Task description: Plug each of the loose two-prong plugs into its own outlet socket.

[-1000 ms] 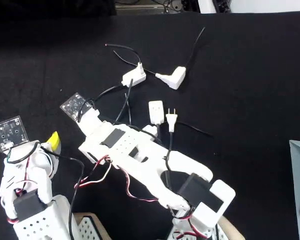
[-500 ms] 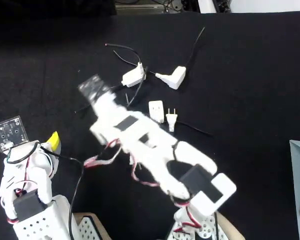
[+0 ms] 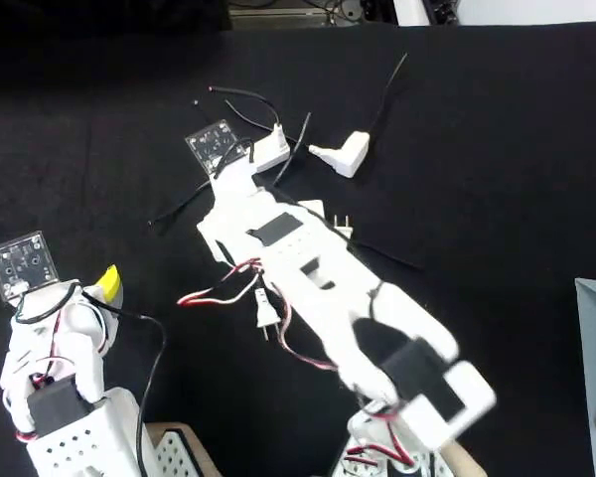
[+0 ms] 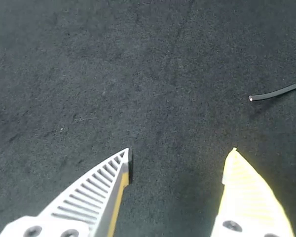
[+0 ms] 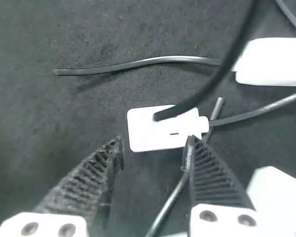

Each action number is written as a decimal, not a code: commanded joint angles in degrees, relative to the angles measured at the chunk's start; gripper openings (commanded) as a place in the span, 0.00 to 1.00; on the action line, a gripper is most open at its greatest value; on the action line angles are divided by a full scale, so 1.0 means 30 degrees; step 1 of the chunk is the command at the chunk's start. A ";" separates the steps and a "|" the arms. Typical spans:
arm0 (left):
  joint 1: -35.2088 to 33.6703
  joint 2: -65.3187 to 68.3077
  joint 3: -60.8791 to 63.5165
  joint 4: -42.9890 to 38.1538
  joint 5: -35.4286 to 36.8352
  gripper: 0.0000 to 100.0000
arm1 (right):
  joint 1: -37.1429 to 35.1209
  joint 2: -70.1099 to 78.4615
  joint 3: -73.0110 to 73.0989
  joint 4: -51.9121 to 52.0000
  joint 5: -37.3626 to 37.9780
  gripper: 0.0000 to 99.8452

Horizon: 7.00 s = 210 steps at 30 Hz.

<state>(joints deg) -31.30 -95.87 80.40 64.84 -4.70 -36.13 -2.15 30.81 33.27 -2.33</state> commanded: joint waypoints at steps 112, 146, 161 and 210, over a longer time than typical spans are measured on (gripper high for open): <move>-0.0103 -0.0147 0.0864 -0.0264 0.0088 0.30 | 0.0264 0.2623 0.2388 0.8147 -0.2198 0.05; -0.0132 -0.0147 0.0864 -0.0322 0.0088 0.30 | 0.0234 -1.2850 0.4996 1.0989 0.1817 0.01; -0.0103 -0.0147 0.0864 -0.0322 0.0088 0.30 | 0.0234 -0.7810 0.4674 1.1018 0.0703 0.13; -0.0103 -0.0147 0.0864 -0.0264 0.0088 0.30 | -0.0147 0.1538 -0.0571 1.2864 0.1407 0.06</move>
<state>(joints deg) -31.38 -95.87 83.30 64.66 -4.70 -37.63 2.51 32.31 71.69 1.19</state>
